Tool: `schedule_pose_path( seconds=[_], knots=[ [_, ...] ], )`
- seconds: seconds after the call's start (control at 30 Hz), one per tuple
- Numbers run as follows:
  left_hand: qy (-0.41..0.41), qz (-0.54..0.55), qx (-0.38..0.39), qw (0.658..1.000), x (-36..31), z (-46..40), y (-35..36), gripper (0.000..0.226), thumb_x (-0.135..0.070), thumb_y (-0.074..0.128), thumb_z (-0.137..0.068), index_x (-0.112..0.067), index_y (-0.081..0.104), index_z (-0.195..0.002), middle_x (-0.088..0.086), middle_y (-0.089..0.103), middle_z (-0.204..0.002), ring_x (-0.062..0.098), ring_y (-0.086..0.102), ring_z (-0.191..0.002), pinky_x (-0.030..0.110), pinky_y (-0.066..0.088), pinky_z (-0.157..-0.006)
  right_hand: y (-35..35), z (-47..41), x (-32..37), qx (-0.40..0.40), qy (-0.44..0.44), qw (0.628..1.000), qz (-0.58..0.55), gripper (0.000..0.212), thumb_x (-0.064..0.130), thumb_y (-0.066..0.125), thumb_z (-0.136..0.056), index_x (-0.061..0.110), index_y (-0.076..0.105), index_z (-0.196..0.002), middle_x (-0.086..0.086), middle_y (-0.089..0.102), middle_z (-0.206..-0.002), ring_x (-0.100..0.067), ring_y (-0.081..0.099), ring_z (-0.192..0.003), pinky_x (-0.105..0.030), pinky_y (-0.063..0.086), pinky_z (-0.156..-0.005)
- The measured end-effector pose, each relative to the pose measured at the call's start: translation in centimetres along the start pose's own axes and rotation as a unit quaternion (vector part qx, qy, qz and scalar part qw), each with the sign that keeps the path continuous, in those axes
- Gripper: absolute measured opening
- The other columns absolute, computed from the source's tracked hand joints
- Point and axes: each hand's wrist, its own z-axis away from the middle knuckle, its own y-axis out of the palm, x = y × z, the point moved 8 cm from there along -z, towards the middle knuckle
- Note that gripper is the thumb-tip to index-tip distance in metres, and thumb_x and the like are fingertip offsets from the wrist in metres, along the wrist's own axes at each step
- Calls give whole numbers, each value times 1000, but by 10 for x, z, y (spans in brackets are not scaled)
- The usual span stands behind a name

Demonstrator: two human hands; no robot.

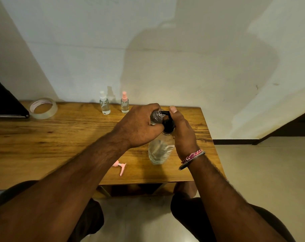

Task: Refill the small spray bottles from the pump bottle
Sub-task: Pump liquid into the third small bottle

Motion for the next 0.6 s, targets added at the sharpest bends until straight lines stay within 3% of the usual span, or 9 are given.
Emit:
schedule_pose_path(
  seconds=[0.13, 0.23, 0.3, 0.43, 0.53, 0.6],
  knots=[
    [-5, 10, 3, 1000, 0, 0, -1, 22, -14, 74, -83, -29, 59, -77, -9, 64, -67, 8, 57, -60, 30, 46, -56, -2, -3, 0, -2, 4, 1000, 15, 44, 44, 46, -102, 42, 81, -76, 11, 79, -87, 1, 72, -87, -23, 50, -82],
    [-2, 5, 4, 1000, -2, 0, -2, 25, -15, 74, -83, -32, 57, -76, -11, 64, -68, 6, 57, -60, 27, 45, -56, -1, -2, -3, 5, 9, 1000, 7, 38, 58, 52, -96, 39, 82, -83, 4, 80, -97, -9, 73, -98, -35, 53, -94],
    [0, 0, 8, 1000, -2, 0, -1, 23, -16, 74, -84, -31, 58, -78, -10, 64, -69, 6, 57, -61, 25, 44, -56, -1, -2, -6, 2, 12, 1000, -5, 37, 56, 50, -92, 41, 82, -84, 3, 80, -96, -11, 73, -99, -39, 53, -98],
    [4, -5, 13, 1000, -2, 0, 0, 23, -15, 74, -84, -31, 59, -81, -10, 65, -71, 7, 58, -62, 20, 42, -54, 1, -1, -8, -8, 8, 999, -30, 35, 50, 50, -92, 41, 82, -79, 8, 79, -86, -6, 72, -90, -40, 52, -95],
    [7, -10, 16, 1000, -3, -1, 2, 24, -15, 75, -83, -33, 58, -82, -11, 65, -72, 5, 58, -63, 15, 39, -53, 0, -2, -8, -27, 9, 998, -48, 43, 41, 51, -102, 41, 81, -70, 12, 76, -76, 1, 69, -79, -30, 50, -83],
    [6, -9, 17, 1000, -1, -1, 3, 24, -14, 75, -83, -32, 59, -84, -12, 65, -73, 5, 59, -63, 16, 39, -54, -1, -3, -8, -29, 5, 999, -44, 41, 42, 52, -99, 40, 81, -70, 12, 75, -75, 2, 68, -77, -29, 48, -81]
  ],
)
